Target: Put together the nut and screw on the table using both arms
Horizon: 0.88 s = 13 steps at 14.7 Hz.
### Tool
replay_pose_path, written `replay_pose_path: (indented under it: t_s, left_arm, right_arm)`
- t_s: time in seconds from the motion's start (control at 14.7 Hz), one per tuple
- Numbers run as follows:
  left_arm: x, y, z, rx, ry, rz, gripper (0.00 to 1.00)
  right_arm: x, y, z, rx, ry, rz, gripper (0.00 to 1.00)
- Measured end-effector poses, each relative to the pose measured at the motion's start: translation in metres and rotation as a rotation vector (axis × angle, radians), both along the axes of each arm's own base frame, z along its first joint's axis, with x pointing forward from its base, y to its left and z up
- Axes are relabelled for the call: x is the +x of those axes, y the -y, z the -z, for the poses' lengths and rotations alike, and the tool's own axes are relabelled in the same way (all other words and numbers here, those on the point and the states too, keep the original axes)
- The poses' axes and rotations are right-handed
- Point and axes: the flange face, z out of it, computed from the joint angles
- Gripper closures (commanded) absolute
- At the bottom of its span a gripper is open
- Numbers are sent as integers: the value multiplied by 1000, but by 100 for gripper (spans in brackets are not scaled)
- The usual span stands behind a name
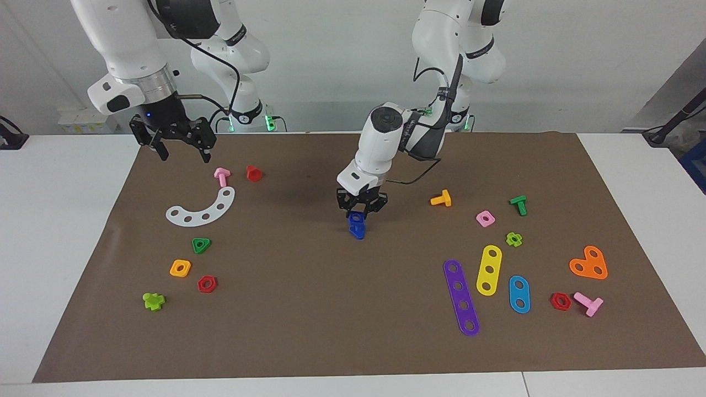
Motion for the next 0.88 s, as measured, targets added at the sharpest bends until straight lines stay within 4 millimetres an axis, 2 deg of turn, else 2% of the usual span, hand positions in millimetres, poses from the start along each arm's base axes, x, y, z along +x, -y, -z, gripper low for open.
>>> replay_pose_path:
  t_s: [0.48, 0.88]
  left_arm:
    - [13, -4, -10, -8, 17, -16, 100]
    - [15, -5, 2, 3, 9, -20, 100]
  right_arm:
    - [-2, -2, 2, -3, -20, -43, 1]
    - [-2, -3, 5, -4, -26, -54, 1]
